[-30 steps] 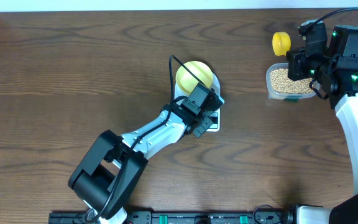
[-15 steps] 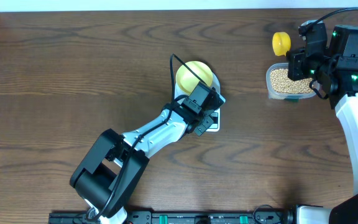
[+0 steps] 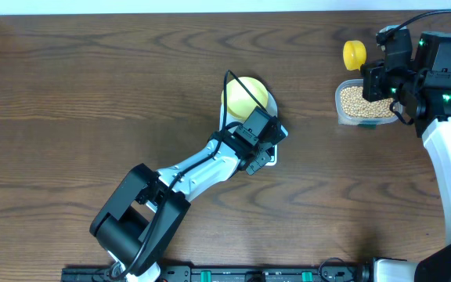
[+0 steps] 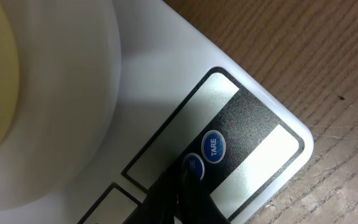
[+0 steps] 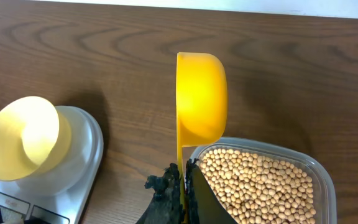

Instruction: Scoop item into bowl and weigh 50g on scale

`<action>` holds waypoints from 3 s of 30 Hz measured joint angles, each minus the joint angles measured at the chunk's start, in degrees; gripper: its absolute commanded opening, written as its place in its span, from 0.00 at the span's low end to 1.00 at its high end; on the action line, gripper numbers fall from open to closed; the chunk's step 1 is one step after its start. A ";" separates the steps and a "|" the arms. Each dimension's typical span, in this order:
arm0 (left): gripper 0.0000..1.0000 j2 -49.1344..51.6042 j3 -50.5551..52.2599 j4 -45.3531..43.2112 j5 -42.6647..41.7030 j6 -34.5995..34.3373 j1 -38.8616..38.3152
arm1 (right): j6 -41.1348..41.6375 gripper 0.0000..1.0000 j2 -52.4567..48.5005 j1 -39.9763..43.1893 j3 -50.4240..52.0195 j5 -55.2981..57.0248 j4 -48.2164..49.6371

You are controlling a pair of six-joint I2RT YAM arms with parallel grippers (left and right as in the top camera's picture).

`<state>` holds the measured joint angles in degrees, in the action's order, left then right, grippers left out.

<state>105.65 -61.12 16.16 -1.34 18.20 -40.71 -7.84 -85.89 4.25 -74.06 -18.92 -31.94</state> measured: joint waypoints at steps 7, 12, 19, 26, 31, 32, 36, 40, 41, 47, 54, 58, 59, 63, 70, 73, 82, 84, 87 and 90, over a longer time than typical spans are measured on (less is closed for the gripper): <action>0.08 0.59 -0.48 -1.18 -0.02 -0.61 0.87 | 0.00 0.01 0.00 0.00 0.00 0.00 -0.15; 0.08 0.66 -0.55 -1.16 0.00 -0.83 0.92 | 0.02 0.01 0.00 0.00 0.00 0.00 -0.15; 0.08 0.22 -0.55 -0.61 -0.02 -1.70 0.92 | 0.00 0.01 0.00 0.00 0.00 0.00 -0.15; 0.08 -9.35 1.16 4.83 0.00 -3.26 1.55 | 0.02 0.01 0.00 0.02 0.00 0.00 -0.02; 0.08 -20.35 1.16 4.17 0.04 -3.37 1.55 | 0.02 0.01 0.00 0.02 0.00 -0.26 -0.26; 0.08 -21.88 1.16 3.98 0.02 -3.39 1.55 | 0.02 0.01 0.00 0.02 0.00 -0.35 -0.24; 0.08 -22.86 1.16 3.85 0.04 -3.39 1.55 | 0.04 0.01 0.00 0.02 0.00 -0.46 -0.28; 0.08 -22.71 1.16 3.85 0.04 -3.37 1.55 | 0.04 0.01 0.00 0.02 0.00 -0.48 0.11; 0.08 -22.71 1.16 3.85 0.04 -3.37 1.55 | 0.02 0.01 0.00 0.02 0.00 -0.48 0.20; 0.08 -21.33 1.16 3.85 0.04 -3.37 1.55 | 0.02 0.01 0.00 0.02 0.00 -0.61 1.18; 0.08 -17.51 1.16 2.75 0.07 -3.37 1.55 | 0.02 0.01 0.00 0.02 0.00 -0.61 1.09; 0.08 -16.50 1.16 0.74 0.04 -3.37 1.55 | -0.39 0.01 0.00 0.02 0.00 -0.57 1.09; 0.08 -16.15 1.16 -0.09 0.04 -3.37 1.55 | -0.61 0.01 0.00 0.02 0.00 -0.48 1.07; 0.08 -15.41 1.16 -1.38 0.04 -3.37 1.55 | -1.03 0.01 0.00 0.02 0.00 -0.15 0.94; 0.98 -15.30 1.16 -1.64 0.09 -3.39 1.55 | -1.49 0.01 0.00 0.39 0.00 -0.13 0.92; 0.98 -15.30 1.16 -2.34 0.07 -3.37 1.55 | -1.49 0.01 0.00 0.39 0.00 -0.09 0.92; 0.98 -16.24 1.20 0.81 0.00 -3.39 2.25 | -1.51 0.01 0.00 0.39 0.00 0.07 0.90; 0.98 -18.80 1.31 3.28 -0.02 -3.08 3.50 | -1.51 0.01 0.00 0.39 0.00 -0.13 0.92; 0.98 -25.27 1.29 12.85 -2.97 1.14 6.99 | -1.49 0.01 0.00 0.39 0.00 -0.68 0.90; 0.98 -28.89 1.31 19.65 -7.56 5.38 11.04 | -1.46 0.01 0.00 0.39 0.00 -1.22 0.92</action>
<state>76.75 -59.81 35.81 -8.91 23.57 -29.67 -9.30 -85.89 4.64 -74.06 -20.14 -31.03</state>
